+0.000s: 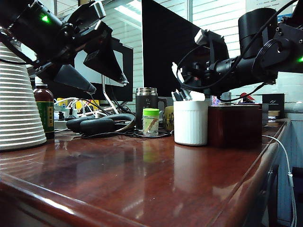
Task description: Pick up all the pens on the desk and put them into the pen holder one by one.
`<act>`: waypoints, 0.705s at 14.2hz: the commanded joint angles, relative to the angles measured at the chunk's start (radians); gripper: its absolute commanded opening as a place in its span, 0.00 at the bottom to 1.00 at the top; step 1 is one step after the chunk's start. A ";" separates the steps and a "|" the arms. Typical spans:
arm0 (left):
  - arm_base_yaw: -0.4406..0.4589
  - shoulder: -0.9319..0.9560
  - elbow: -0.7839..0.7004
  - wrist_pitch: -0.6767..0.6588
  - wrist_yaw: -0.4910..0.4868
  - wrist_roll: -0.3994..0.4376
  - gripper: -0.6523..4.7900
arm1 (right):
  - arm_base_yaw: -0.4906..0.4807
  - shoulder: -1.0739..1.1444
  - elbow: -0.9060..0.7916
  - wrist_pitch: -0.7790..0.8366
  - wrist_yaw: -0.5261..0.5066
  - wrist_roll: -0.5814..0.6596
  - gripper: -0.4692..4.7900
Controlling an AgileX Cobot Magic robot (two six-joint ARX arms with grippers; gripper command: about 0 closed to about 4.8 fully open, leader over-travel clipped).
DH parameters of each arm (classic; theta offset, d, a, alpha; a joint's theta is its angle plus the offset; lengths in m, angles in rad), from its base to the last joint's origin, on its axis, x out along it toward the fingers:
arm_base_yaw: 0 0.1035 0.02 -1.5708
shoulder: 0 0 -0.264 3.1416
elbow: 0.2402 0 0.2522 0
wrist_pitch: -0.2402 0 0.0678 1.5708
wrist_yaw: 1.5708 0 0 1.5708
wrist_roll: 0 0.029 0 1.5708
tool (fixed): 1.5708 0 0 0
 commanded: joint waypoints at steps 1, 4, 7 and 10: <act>0.000 -0.001 0.006 0.003 0.001 0.004 1.00 | 0.000 -0.023 0.006 -0.041 -0.012 0.000 0.45; 0.000 -0.002 0.007 0.003 0.010 0.003 1.00 | 0.000 -0.101 0.006 -0.046 -0.060 0.000 0.45; 0.000 -0.100 0.008 0.003 0.033 -0.024 0.69 | 0.000 -0.344 0.006 -0.245 -0.072 0.000 0.15; 0.000 -0.275 0.008 -0.014 0.030 -0.015 0.13 | 0.000 -0.612 0.005 -0.571 -0.055 -0.009 0.08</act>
